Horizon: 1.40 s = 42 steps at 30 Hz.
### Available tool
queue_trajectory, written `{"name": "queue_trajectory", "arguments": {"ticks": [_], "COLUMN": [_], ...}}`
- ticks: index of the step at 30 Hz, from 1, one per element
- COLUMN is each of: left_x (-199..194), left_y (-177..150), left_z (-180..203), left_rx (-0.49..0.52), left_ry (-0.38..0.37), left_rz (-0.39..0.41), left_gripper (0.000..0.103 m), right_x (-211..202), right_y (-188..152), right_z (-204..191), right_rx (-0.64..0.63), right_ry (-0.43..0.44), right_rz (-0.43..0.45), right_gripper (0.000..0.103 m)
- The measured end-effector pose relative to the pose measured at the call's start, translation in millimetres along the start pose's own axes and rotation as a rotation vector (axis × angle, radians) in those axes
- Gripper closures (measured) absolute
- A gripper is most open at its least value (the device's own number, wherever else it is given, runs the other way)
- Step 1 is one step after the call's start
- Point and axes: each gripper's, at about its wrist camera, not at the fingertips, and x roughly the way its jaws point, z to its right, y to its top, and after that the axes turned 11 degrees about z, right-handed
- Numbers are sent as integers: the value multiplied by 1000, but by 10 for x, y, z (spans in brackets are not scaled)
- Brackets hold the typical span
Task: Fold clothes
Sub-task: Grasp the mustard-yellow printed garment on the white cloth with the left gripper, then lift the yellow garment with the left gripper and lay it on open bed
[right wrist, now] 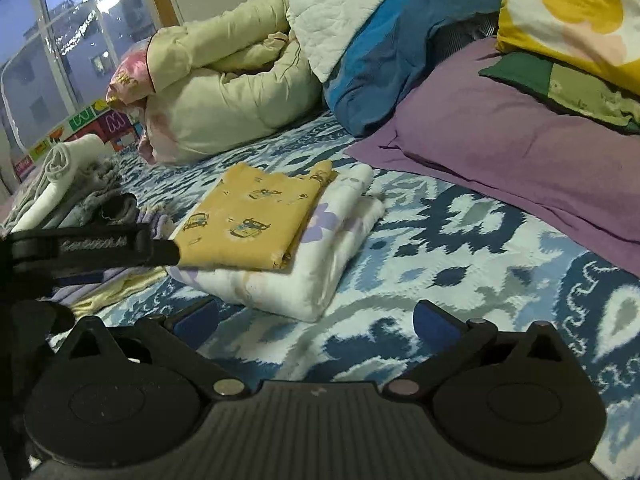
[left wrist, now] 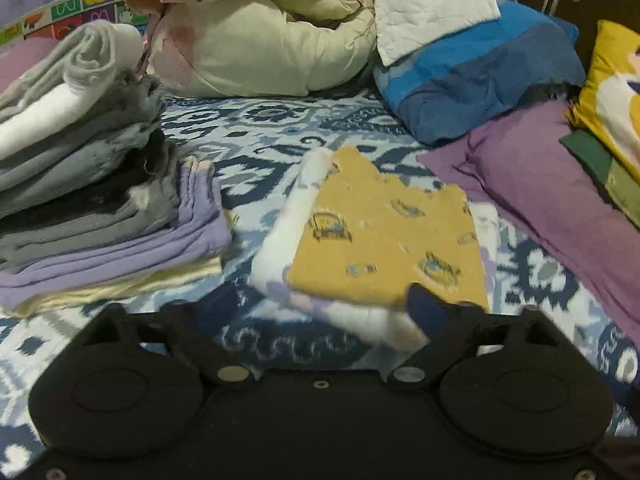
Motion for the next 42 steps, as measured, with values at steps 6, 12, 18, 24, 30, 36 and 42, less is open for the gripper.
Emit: {"name": "queue_trajectory", "arguments": {"ticks": [6,12,18,24,30,36,42], "left_x": [294,502,549,376,-70,-807,-1626], "left_y": [77,89,96,69,131,174,-74], "left_z": [-7,-17,-60,52,29,-102,-441], "left_rx": [15,4,-44,44,56,109,263], "left_ry": [-28,-29,-55,-28,-62,-39,115], "left_rz": [-8,-31,-64,-34,34,107,96], "left_gripper": [43,43,65,95,96,96,96], "right_x": [84,130,125,108,91,33,-10], "right_y": [-41,-59,-61,-58,-61,-37,-67], "right_z": [-21,10,137,180,148,106,32], "right_rx": [37,80,134,150,131,162,256], "right_ry": [23,38,28,22,37,127,313], "right_rz": [-17,-30,-34,-32,-33,-30,-80], "right_gripper": [0,0,0,0,0,0,0]}}
